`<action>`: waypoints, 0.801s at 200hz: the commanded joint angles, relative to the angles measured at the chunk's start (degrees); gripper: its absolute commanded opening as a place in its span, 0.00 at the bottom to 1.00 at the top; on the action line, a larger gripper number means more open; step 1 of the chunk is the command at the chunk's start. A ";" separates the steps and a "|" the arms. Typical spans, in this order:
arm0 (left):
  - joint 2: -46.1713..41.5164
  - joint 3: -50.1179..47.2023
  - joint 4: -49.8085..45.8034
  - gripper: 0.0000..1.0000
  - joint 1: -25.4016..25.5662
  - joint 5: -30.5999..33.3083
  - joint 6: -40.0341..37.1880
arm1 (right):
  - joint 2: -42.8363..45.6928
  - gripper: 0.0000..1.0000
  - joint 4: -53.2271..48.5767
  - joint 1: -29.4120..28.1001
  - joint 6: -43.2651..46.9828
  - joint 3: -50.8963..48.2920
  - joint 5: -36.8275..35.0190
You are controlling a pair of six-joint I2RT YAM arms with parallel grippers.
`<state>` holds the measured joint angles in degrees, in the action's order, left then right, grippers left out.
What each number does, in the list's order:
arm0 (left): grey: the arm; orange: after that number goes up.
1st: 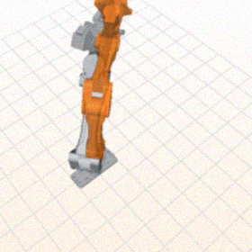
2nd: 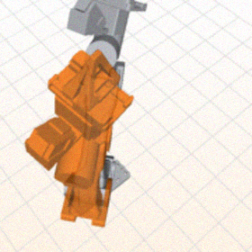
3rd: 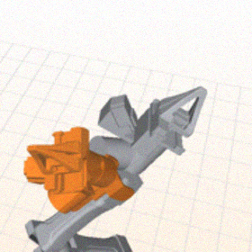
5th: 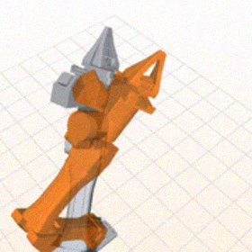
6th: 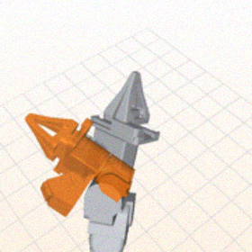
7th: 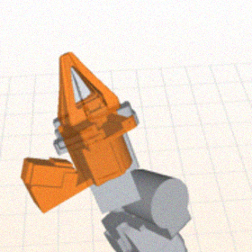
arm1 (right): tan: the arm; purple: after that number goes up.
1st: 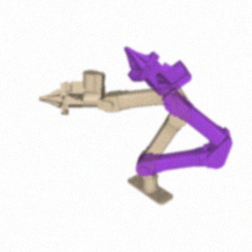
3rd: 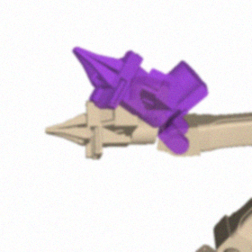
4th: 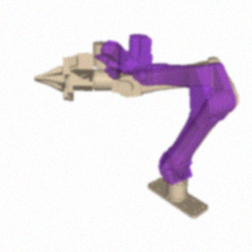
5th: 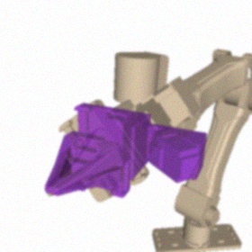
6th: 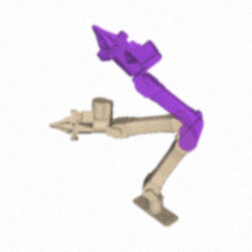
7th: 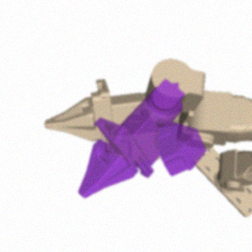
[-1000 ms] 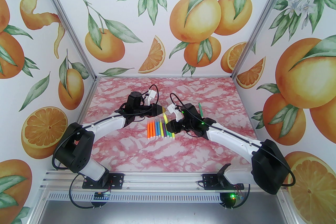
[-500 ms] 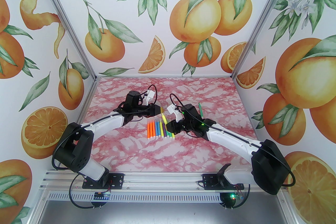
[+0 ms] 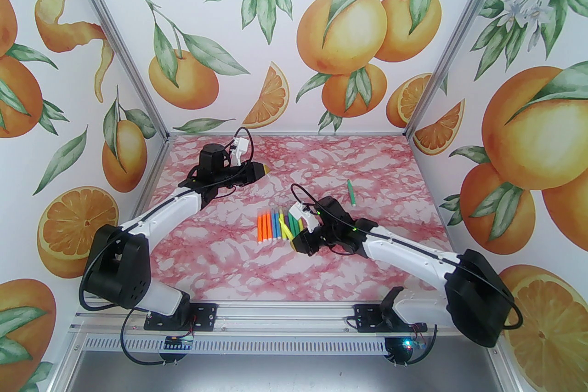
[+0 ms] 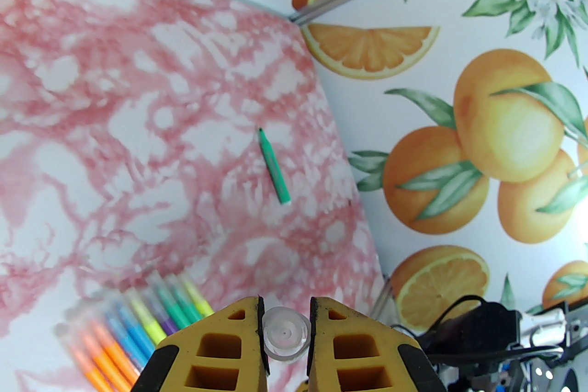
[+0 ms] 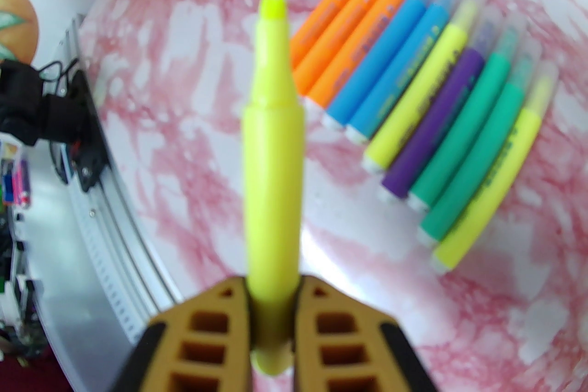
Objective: Open the pen caps
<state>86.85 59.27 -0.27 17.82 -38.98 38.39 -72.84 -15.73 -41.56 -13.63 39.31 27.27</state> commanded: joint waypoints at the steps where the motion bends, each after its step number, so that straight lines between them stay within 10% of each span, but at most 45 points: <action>1: -1.94 6.16 -13.93 0.00 -0.62 8.93 -10.23 | 3.58 0.00 0.08 0.90 -0.76 0.01 -4.30; 60: 0.04 13.86 -38.18 0.00 -1.81 34.17 -26.56 | 4.90 0.00 -6.10 12.26 -3.06 4.06 -18.03; 160: 19.28 24.21 -48.86 0.00 -9.26 40.65 -35.29 | -5.97 0.00 -15.71 25.83 6.26 16.55 -36.60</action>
<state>103.15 80.93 -45.45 9.72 -0.51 5.91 -75.50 -27.16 -17.65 -10.98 52.77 -1.21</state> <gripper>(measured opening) 0.167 0.149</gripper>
